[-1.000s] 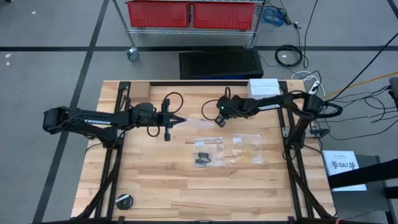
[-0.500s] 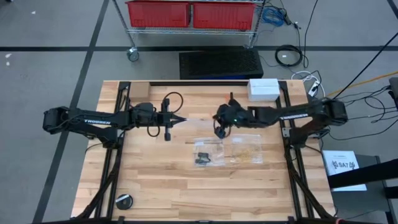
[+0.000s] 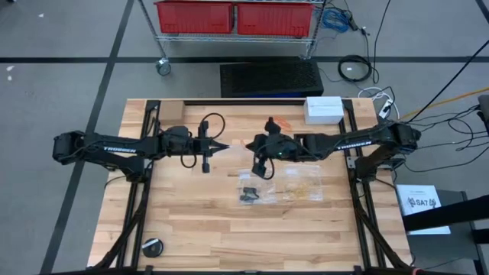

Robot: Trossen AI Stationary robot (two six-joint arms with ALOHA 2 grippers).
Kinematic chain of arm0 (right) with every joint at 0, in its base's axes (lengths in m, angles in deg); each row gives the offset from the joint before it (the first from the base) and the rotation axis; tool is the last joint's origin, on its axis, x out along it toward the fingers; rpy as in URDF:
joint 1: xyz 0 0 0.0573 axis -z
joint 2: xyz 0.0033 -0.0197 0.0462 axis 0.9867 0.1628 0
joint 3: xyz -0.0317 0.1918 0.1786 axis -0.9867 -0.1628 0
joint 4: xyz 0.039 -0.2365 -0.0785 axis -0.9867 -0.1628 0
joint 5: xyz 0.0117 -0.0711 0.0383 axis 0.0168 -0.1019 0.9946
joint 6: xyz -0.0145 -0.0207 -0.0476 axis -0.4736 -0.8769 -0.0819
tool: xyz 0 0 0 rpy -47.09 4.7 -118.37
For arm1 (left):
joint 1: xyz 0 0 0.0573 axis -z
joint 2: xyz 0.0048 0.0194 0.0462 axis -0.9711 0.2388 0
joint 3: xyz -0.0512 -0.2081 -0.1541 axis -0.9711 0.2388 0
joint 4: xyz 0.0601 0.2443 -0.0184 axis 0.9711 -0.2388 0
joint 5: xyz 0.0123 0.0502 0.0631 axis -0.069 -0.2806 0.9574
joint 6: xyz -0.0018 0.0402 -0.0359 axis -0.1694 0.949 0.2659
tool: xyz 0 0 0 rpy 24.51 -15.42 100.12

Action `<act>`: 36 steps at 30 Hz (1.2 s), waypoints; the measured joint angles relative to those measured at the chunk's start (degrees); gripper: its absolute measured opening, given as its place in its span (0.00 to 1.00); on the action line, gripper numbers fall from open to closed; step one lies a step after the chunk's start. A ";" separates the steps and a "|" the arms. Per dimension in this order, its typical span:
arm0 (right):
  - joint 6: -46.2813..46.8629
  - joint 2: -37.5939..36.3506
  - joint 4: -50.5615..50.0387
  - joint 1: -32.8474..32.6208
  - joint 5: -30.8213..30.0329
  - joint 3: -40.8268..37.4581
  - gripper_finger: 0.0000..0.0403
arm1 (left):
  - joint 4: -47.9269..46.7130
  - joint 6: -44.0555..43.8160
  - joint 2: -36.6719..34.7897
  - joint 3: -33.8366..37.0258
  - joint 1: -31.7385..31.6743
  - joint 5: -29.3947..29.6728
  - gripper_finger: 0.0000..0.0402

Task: Sort rubber bands
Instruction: Put the orange rubber band into the open transparent zip bag

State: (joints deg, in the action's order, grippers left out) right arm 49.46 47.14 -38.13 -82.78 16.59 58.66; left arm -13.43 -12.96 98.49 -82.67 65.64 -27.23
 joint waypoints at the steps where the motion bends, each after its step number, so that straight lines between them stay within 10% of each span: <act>1: -0.52 0.42 -0.51 0.00 0.01 0.47 0.00 | -0.06 0.00 -0.01 0.00 0.02 0.00 0.00; 36: -4.59 6.86 1.09 3.54 4.35 1.45 0.00 | -0.18 0.04 -0.01 0.00 0.00 0.00 0.00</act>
State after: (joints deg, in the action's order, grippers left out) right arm 44.88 54.00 -37.04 -79.24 20.94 60.11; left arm -13.60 -12.91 98.48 -82.67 65.64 -27.23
